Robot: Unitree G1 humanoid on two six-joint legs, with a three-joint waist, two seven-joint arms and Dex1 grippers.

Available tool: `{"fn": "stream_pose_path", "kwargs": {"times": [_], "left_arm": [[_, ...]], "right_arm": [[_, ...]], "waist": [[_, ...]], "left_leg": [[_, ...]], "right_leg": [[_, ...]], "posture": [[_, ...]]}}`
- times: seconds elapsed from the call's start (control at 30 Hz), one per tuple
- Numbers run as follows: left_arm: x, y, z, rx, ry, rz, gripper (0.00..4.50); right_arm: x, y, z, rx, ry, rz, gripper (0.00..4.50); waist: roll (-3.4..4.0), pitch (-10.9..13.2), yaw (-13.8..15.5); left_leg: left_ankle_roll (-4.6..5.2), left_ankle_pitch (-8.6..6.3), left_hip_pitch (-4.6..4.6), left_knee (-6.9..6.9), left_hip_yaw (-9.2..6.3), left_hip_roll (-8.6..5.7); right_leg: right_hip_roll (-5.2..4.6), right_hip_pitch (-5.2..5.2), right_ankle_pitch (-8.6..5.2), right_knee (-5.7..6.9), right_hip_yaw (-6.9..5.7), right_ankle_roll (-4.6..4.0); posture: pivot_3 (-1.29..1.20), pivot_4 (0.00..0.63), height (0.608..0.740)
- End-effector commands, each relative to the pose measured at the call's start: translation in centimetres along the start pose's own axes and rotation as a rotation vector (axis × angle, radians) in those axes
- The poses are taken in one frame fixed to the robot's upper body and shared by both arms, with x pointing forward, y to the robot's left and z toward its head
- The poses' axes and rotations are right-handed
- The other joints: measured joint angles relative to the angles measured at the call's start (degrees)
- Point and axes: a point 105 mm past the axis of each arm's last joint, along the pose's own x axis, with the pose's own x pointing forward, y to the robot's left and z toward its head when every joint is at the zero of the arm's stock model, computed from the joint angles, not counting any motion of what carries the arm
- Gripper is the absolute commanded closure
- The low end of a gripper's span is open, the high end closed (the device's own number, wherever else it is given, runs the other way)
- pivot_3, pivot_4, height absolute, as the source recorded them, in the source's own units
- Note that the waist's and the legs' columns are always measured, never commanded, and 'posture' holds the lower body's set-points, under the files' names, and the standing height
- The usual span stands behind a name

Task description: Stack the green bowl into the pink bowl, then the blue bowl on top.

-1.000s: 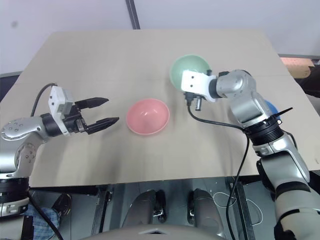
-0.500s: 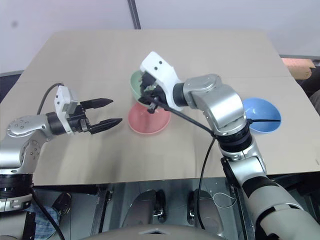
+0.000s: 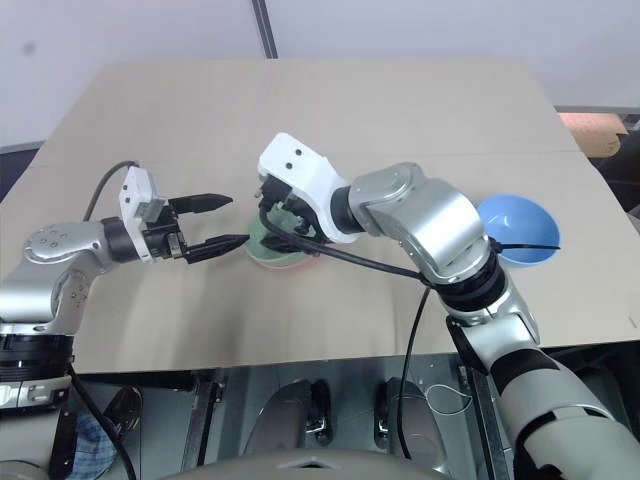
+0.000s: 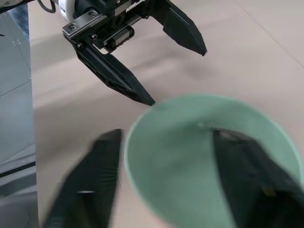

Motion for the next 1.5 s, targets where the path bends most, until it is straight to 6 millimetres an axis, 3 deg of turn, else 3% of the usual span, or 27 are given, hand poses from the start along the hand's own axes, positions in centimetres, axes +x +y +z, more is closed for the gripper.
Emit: {"fn": "stream_pose_path", "kwargs": {"times": [0.03,0.23,0.4,0.5,0.57,0.67,0.8,0.93,1.13,1.4,1.5], "left_arm": [[-0.4,0.3,1.1,0.048,-0.018,0.005,0.00],[-0.2,0.2,1.1,0.049,-0.023,0.003,0.00],[-0.3,0.1,1.2,0.033,-0.046,0.002,0.00],[-0.3,0.0,1.4,0.012,-0.063,-0.012,0.00],[-0.3,-0.1,1.8,-0.023,-0.083,-0.034,0.00],[-0.3,-0.6,2.0,-0.035,-0.091,-0.081,0.00],[-0.1,-1.3,2.4,-0.054,-0.114,-0.156,0.00],[0.3,-1.5,3.0,-0.056,-0.134,-0.204,0.00],[0.7,-1.3,3.9,-0.012,-0.152,-0.248,0.00],[0.7,-1.6,4.8,0.055,-0.148,-0.290,0.00],[0.5,-1.7,5.3,0.070,-0.140,-0.302,0.00]], "right_arm": [[-0.5,0.2,1.5,-0.032,-0.057,0.000,0.09],[-3.1,-0.8,2.5,-0.011,-0.121,0.004,0.09],[-7.1,-4.1,0.7,0.087,-0.101,-0.148,0.09],[-10.7,-8.4,-3.3,0.161,-0.009,-0.409,0.09],[-13.0,-10.0,-5.5,0.177,0.048,-0.532,0.09],[-15.4,-10.5,-7.4,0.241,0.087,-0.614,0.09],[-18.5,-10.0,-11.7,0.334,0.233,-0.735,0.09],[-19.1,-8.4,-14.0,0.393,0.323,-0.733,0.09],[-18.0,-6.4,-16.7,0.476,0.371,-0.681,0.09],[-18.1,-5.9,-18.9,0.529,0.420,-0.708,0.09],[-18.0,-6.0,-19.1,0.526,0.419,-0.710,0.83]], "waist": [[0.00,0.00,0.00],[-0.02,0.01,0.16],[-0.02,0.02,0.23],[-0.04,0.01,0.45],[-0.05,0.03,0.55],[-0.04,0.04,0.12],[-0.05,0.03,0.20],[-0.05,0.04,0.27],[-0.07,0.02,0.45],[-0.07,0.03,0.47],[-0.07,0.03,0.46]], "left_leg": [[0.00,0.00,0.00,0.00,0.00,0.00],[0.01,0.00,-0.03,0.00,-0.03,-0.01],[0.01,-0.01,-0.05,-0.01,-0.06,-0.01],[0.01,-0.01,-0.06,-0.03,-0.08,-0.01],[0.04,-0.03,-0.10,-0.04,-0.11,-0.04],[0.05,-0.03,-0.42,-0.02,-0.05,-0.06],[-0.08,0.06,-0.66,-0.02,-0.04,0.04],[-0.06,0.05,-0.73,0.01,-0.06,0.00],[-0.06,0.05,-0.68,0.05,-0.14,0.01],[-0.06,0.05,-0.72,0.07,-0.14,0.00],[-0.06,0.05,-0.72,0.07,-0.14,0.00]], "right_leg": [[0.00,0.00,0.00,0.00,0.00,0.00],[-0.01,0.00,0.00,-0.03,-0.03,0.00],[-0.02,0.01,0.00,-0.06,-0.05,0.00],[-0.03,0.01,0.00,-0.10,-0.08,0.00],[-0.07,0.01,-0.01,-0.14,-0.12,0.01],[-0.08,-0.35,-0.01,-0.09,-0.05,0.02],[0.08,-0.67,0.00,0.00,-0.01,0.02],[0.05,-0.68,-0.01,-0.06,0.00,0.04],[0.08,-0.63,-0.12,-0.02,-0.04,0.23],[0.09,-0.64,-0.11,-0.03,-0.02,0.23],[0.11,-0.63,-0.11,-0.03,-0.03,0.23]], "posture": [[0.00,0.150,0.740],[0.00,0.150,0.740],[0.00,0.150,0.740],[0.00,0.150,0.740],[0.00,0.150,0.740],[0.00,0.150,0.740],[0.00,0.150,0.740],[0.00,0.150,0.740],[0.00,0.150,0.740],[0.00,0.150,0.740],[0.00,0.150,0.740]]}}
